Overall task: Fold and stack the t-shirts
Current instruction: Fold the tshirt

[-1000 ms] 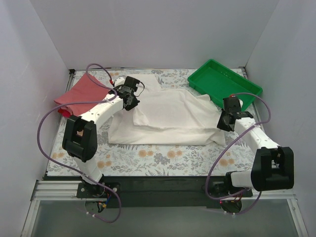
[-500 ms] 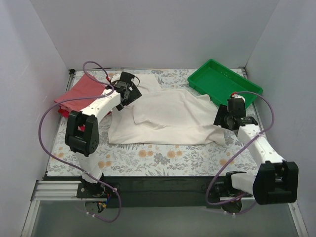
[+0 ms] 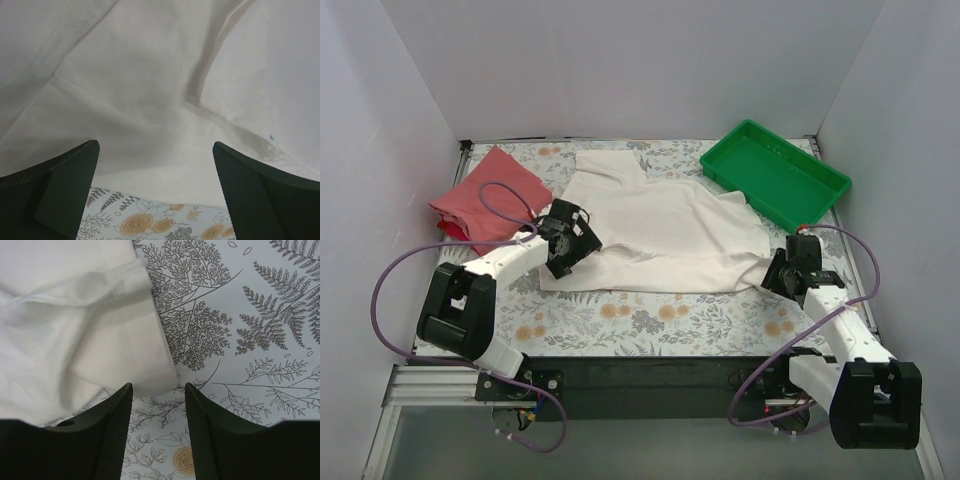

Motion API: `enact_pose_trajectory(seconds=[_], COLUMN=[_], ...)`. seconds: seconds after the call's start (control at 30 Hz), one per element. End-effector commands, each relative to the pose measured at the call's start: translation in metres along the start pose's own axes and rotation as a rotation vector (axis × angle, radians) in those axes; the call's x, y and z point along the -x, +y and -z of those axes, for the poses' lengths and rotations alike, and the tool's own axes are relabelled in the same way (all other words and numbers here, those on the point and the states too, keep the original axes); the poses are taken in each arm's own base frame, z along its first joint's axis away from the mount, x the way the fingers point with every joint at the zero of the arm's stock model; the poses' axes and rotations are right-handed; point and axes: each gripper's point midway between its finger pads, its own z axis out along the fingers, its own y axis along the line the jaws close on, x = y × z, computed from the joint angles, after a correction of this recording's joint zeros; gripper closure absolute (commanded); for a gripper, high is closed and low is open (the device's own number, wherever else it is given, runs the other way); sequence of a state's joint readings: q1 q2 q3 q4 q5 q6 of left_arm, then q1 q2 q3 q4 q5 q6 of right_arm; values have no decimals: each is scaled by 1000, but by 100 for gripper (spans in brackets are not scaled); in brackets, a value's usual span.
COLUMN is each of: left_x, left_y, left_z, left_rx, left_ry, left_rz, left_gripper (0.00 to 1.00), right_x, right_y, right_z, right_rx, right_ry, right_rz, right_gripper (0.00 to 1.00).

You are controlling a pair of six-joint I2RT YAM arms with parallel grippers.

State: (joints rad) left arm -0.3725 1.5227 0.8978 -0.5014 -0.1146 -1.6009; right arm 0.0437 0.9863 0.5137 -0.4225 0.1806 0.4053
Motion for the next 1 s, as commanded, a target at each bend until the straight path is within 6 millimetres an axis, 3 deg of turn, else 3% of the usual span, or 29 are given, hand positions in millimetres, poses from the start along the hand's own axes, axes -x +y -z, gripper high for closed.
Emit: enact_pose_trajectory(seconds=[0.0, 0.07, 0.2, 0.3, 0.33, 0.47, 0.5, 0.67, 0.9, 0.97], left_x=[11, 10, -3, -11, -14, -22, -23, -23, -38, -42], left_y=[-4, 1, 13, 23, 27, 39, 41, 58, 85, 90], left_z=[-1, -5, -20, -27, -29, -28, -27, -18, -10, -7], left_rx=[-10, 8, 54, 87, 100, 125, 126, 175, 244, 258], left_ry=[-60, -61, -12, 10, 17, 32, 32, 1, 19, 29], left_rz=[11, 18, 9, 7, 5, 11, 14, 27, 62, 82], left_gripper=[3, 3, 3, 2, 2, 2, 2, 2, 2, 2], right_x=[-3, -7, -17, -21, -23, -25, -25, -17, 24, 23], right_y=[-10, -14, -7, 0, 4, 2, -1, -23, -56, -60], right_z=[-7, -13, -18, -21, -21, -24, -26, -23, 8, 14], right_rx=[-48, -65, -1, 37, 62, 57, 44, -56, -247, -270], right_ry=[12, 31, 85, 99, 111, 111, 111, 89, -84, -73], right_rz=[-47, -49, -67, -68, -69, -79, -83, -91, -155, -158], right_gripper=[50, 58, 59, 65, 73, 89, 98, 99, 99, 99])
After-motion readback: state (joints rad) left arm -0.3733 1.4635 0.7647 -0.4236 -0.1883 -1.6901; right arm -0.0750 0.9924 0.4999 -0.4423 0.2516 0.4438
